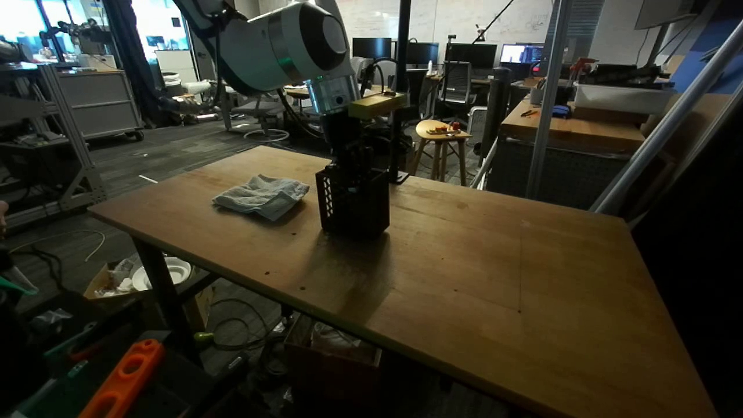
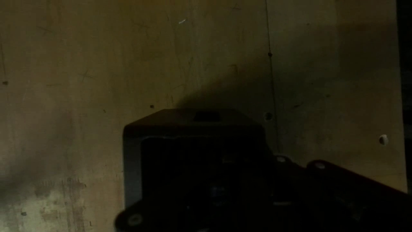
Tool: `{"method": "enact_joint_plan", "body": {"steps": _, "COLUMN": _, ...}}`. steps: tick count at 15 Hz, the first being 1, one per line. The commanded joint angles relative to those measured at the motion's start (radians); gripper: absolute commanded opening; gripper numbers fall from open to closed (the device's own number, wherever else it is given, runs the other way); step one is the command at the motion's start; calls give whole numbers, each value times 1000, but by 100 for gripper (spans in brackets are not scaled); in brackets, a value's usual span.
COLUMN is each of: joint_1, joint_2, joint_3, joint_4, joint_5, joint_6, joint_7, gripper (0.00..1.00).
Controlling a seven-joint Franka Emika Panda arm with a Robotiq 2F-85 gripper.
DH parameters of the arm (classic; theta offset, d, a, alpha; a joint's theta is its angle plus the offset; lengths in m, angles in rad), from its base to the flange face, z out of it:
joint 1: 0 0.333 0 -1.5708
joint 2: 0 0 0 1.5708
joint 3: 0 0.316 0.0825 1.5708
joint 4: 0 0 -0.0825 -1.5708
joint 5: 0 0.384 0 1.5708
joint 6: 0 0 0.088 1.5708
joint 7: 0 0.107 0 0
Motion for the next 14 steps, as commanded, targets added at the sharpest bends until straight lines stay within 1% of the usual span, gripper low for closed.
{"method": "enact_joint_plan", "body": {"steps": 1, "joint_1": -9, "joint_2": 50, "joint_3": 2, "joint_4": 71, "joint_5": 57, "joint_6": 1, "joint_7": -23, "gripper": 2}}
{"method": "enact_joint_plan", "body": {"steps": 7, "joint_1": -12, "joint_2": 85, "joint_3": 6, "joint_4": 120, "joint_5": 90, "joint_6": -3, "joint_7": -31, "gripper": 3}}
{"method": "enact_joint_plan", "body": {"steps": 14, "joint_1": -13, "joint_2": 94, "joint_3": 7, "joint_4": 133, "joint_5": 95, "joint_6": 1, "joint_7": -38, "gripper": 3}}
